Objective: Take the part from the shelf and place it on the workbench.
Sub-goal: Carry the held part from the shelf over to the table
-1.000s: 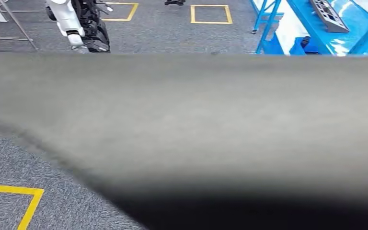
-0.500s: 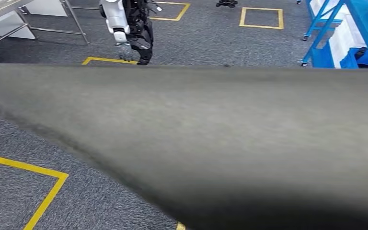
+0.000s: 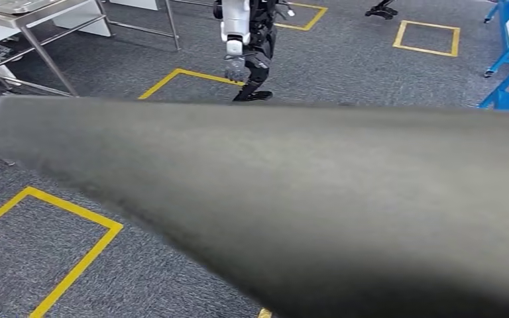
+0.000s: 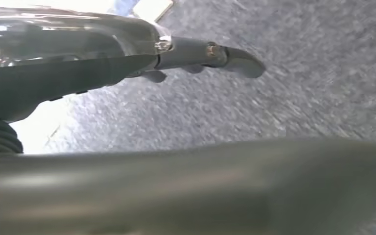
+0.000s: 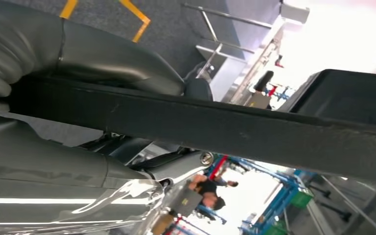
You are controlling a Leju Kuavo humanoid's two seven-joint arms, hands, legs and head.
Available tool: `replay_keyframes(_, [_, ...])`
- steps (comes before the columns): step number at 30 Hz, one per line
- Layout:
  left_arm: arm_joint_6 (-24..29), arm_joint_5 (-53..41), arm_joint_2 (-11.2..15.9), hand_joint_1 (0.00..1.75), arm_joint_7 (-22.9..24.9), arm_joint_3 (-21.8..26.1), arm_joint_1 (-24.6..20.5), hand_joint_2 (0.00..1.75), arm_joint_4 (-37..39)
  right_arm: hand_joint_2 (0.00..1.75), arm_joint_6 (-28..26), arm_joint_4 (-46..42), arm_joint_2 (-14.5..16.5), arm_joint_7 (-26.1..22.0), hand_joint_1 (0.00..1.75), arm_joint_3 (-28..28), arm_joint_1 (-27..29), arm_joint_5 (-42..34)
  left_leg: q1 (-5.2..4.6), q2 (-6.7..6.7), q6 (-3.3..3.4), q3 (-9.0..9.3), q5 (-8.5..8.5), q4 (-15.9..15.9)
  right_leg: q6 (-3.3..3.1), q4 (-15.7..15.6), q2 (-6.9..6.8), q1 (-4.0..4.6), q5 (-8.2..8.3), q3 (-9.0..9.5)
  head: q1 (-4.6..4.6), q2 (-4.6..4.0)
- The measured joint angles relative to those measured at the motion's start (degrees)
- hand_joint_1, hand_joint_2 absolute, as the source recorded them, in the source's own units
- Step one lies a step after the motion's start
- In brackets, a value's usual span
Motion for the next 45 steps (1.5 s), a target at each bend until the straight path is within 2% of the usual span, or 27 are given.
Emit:
replay_keyframes(1, [-0.34,-0.09,-0.03,0.00,-0.29,0.17,-0.13,0.00,0.00,1.75,0.13,0.07,-0.02,0.01,1.75,0.01,0.09,-0.03,-0.04,-0.73,0.05,0.07,-0.05,0.01,0.02,2.55,0.17,0.02,-0.30,-1.73,0.00,0.00])
replay_keyframes(2, [-0.67,-0.24,-0.09,0.00,-0.56,0.29,-0.18,0.00,0.00,1.75,0.24,0.14,-0.02,0.01,1.75,0.02,0.12,-0.05,-0.07,-1.50,0.05,0.21,-0.10,0.03,0.03,3.06,0.26,0.04,0.61,-2.52,0.00,0.00])
replay_keyframes(4, [-1.29,-0.53,-0.31,0.00,-1.06,0.42,-0.21,0.00,0.00,1.75,0.46,0.27,-0.02,0.01,1.75,0.03,0.09,-0.13,-0.04,-3.08,-0.07,0.67,-0.31,0.08,-0.02,-2.23,0.99,0.03,5.27,-1.07,0.00,-0.01])
replay_keyframes(6, [-1.57,-0.63,-0.55,0.00,-1.46,0.49,-0.34,0.00,0.00,1.75,0.61,0.35,-0.02,0.01,1.75,0.03,0.06,-0.20,0.05,-4.60,-0.44,0.75,-0.58,0.31,-0.15,-9.06,3.78,-0.14,8.80,1.40,-0.01,-0.01])
replay_keyframes(8, [-1.71,-0.63,-0.64,0.00,-1.78,0.68,-0.43,0.00,0.00,1.75,0.69,0.42,-0.02,0.03,1.75,0.05,0.01,-0.24,0.31,-6.00,-1.09,0.34,-0.61,0.46,-0.43,-11.53,5.47,-0.09,9.23,2.27,-0.01,0.00])
replay_keyframes(10, [-1.91,-0.62,-0.67,0.00,-1.92,1.03,-0.32,0.00,0.00,1.75,0.72,0.43,0.01,0.04,1.75,0.08,-0.17,-0.28,0.59,-7.20,-1.76,0.07,-0.55,0.43,-0.99,-11.95,4.30,0.00,9.24,2.56,-0.02,-0.01])
replay_keyframes(12, [-2.05,-0.68,-0.75,0.00,-1.99,1.37,-0.27,0.00,0.00,1.75,0.72,0.38,0.04,0.03,1.75,0.09,-0.36,-0.32,0.52,-5.57,-2.33,-0.67,-1.65,1.99,-1.68,-12.30,2.72,-0.19,9.24,3.00,-0.04,-0.01])
replay_keyframes(14, [-2.21,-0.93,-0.81,0.00,-2.14,1.61,-0.51,0.00,0.00,1.75,0.72,0.32,0.04,0.03,1.75,0.09,-0.37,-0.35,0.54,-2.22,-2.97,-3.47,-4.60,7.63,-2.15,-12.45,0.91,-0.21,9.01,3.37,-0.08,0.00])
replay_keyframes(15, [-2.33,-1.06,-0.85,0.00,-2.21,1.68,-0.62,0.00,0.00,1.75,0.72,0.30,0.04,0.04,1.75,0.10,-0.35,-0.36,0.70,-1.22,-3.26,-5.40,-6.11,11.32,-2.24,-12.45,-0.01,-0.17,8.84,3.48,-0.08,0.00])
replay_keyframes(17, [-2.51,-1.15,-0.96,0.00,-2.29,1.79,-0.57,0.00,0.00,1.75,0.72,0.30,0.05,0.05,1.75,0.14,-0.30,-0.37,1.01,-0.49,-3.64,-7.65,-6.86,15.45,-2.18,-12.45,-1.67,-0.14,8.46,3.78,-0.09,0.00])
replay_keyframes(18, [-2.55,-1.15,-1.00,0.00,-2.32,1.82,-0.42,0.00,0.00,1.75,0.72,0.30,0.05,0.05,1.75,0.16,-0.28,-0.37,1.10,-0.25,-3.69,-7.17,-5.64,14.36,-2.06,-12.45,-2.41,-0.14,8.22,4.05,-0.09,-0.01])
replay_keyframes(21, [-2.56,-1.14,-1.01,0.00,-2.44,1.99,-0.24,0.00,0.00,1.75,0.72,0.28,0.04,0.05,1.75,0.17,-0.30,-0.38,0.71,2.33,-3.03,-1.98,-0.55,4.02,-1.45,-12.43,-4.44,-0.04,7.32,5.18,-0.08,-0.01])
replay_keyframes(23, [-2.57,-1.14,-1.02,0.00,-2.47,2.07,-0.33,0.00,0.00,1.75,0.72,0.27,0.05,0.05,1.75,0.18,-0.34,-0.39,0.12,3.69,-2.25,-0.56,-0.17,1.15,-0.86,-12.48,-5.51,0.12,6.86,5.64,-0.08,0.00])
replay_keyframes(25, [-2.57,-1.14,-0.98,0.00,-2.50,2.14,-0.17,0.00,-0.01,1.75,0.72,0.23,0.06,0.05,1.75,0.20,-0.47,-0.38,-0.08,2.92,-1.57,-0.45,-0.34,0.91,-0.18,-12.70,-6.47,0.08,6.51,6.18,-0.08,0.00])
replay_keyframes(26, [-2.56,-1.14,-0.96,0.00,-2.52,2.16,-0.02,0.00,-0.01,1.75,0.72,0.19,0.07,0.06,1.75,0.22,-0.59,-0.37,-0.01,2.40,-1.24,-0.19,-0.32,0.63,0.10,-12.54,-6.11,-0.02,6.15,6.48,-0.08,0.00])
replay_keyframes(28, [-2.56,-1.14,-0.93,0.00,-2.56,2.19,-0.06,0.00,-0.02,1.75,0.72,0.11,0.03,0.06,1.75,0.19,-0.73,-0.39,0.31,1.43,-0.57,0.40,-0.19,0.04,0.35,-9.61,-3.45,-0.15,4.18,5.55,-0.05,0.00])
replay_keyframes(30, [-2.58,-1.17,-0.93,0.00,-2.59,2.20,-0.36,0.00,-0.02,1.75,0.73,0.15,-0.02,0.07,1.75,0.20,-0.61,-0.39,0.34,0.28,-0.15,0.54,-0.29,-0.02,0.29,-2.64,-0.63,-0.15,1.12,1.85,-0.03,0.00])
replay_keyframes(31, [-2.63,-1.23,-0.93,0.00,-2.61,2.20,-0.45,0.00,-0.02,1.75,0.73,0.21,-0.04,0.07,1.75,0.24,-0.49,-0.38,0.31,-0.43,-0.04,0.58,-0.35,-0.01,0.30,0.63,-0.11,-0.11,0.20,-0.18,-0.02,0.00])
replay_keyframes(32, [-2.70,-1.34,-0.94,0.00,-2.63,2.20,-0.48,0.00,-0.02,1.75,0.74,0.25,-0.04,0.08,1.75,0.29,-0.40,-0.37,0.27,-1.15,0.00,0.65,-0.41,0.00,0.31,2.36,0.09,-0.08,0.33,-1.56,-0.02,0.00])
replay_keyframes(33, [-2.83,-1.47,-0.95,0.00,-2.67,2.20,-0.47,0.00,-0.02,1.75,0.77,0.28,-0.04,0.08,1.75,0.35,-0.38,-0.37,0.24,-1.89,0.00,0.76,-0.47,0.02,0.32,2.00,0.20,-0.05,1.61,-1.96,-0.02,0.00])
replay_keyframes(34, [-2.99,-1.62,-0.97,0.00,-2.72,2.20,-0.45,0.00,-0.02,1.75,0.85,0.30,-0.04,0.08,1.75,0.40,-0.45,-0.39,0.25,-2.67,-0.05,0.93,-0.55,0.04,0.29,-0.54,0.43,-0.05,3.89,-1.32,-0.02,0.00])
replay_keyframes(36, [-3.28,-1.85,-1.03,0.00,-2.86,2.20,-0.52,0.00,-0.02,1.75,1.05,0.39,-0.03,0.10,1.75,0.57,-0.83,-0.45,0.27,-4.16,-0.35,1.06,-0.78,0.19,0.10,-7.75,2.78,-0.18,8.24,1.11,-0.03,0.00])
replay_keyframes(38, [-3.50,-1.97,-1.09,0.00,-3.01,2.20,-0.64,0.00,-0.02,1.75,1.21,0.62,0.01,0.29,1.75,0.82,-1.41,-0.52,0.50,-5.52,-0.93,0.64,-0.81,0.35,-0.09,-11.70,5.11,-0.22,9.45,2.52,-0.05,0.00])
replay_keyframes(39, [-3.62,-2.01,-1.13,0.00,-3.08,2.20,-0.65,0.00,-0.02,1.75,1.24,0.75,0.05,0.48,1.75,0.97,-1.74,-0.56,0.63,-6.17,-1.28,0.41,-0.73,0.37,-0.22,-12.00,5.36,-0.15,9.20,2.67,-0.08,0.00])
replay_keyframes(41, [-3.82,-2.08,-1.19,0.00,-3.17,2.21,-0.52,0.00,-0.02,1.75,1.25,0.89,0.27,0.79,1.75,1.23,-2.49,-0.61,0.81,-6.66,-1.97,0.23,-0.78,0.36,-0.70,-12.43,4.09,-0.19,9.08,3.05,-0.10,0.00])
replay_keyframes(43, [-3.90,-2.15,-1.26,0.00,-3.24,2.22,-0.57,0.00,-0.02,1.75,1.25,0.93,0.52,0.86,1.75,1.41,-2.97,-0.63,0.70,-4.23,-2.58,-0.87,-2.27,2.74,-1.39,-12.78,2.37,-0.42,9.00,3.60,-0.15,0.00])
replay_keyframes(45, [-3.95,-2.21,-1.29,0.00,-3.34,2.23,-0.83,0.00,-0.02,1.75,1.25,1.04,0.64,0.93,1.75,1.54,-3.10,-0.69,0.80,-1.30,-3.14,-4.17,-5.30,9.21,-1.78,-12.82,0.52,-0.41,8.65,4.02,-0.19,0.00])
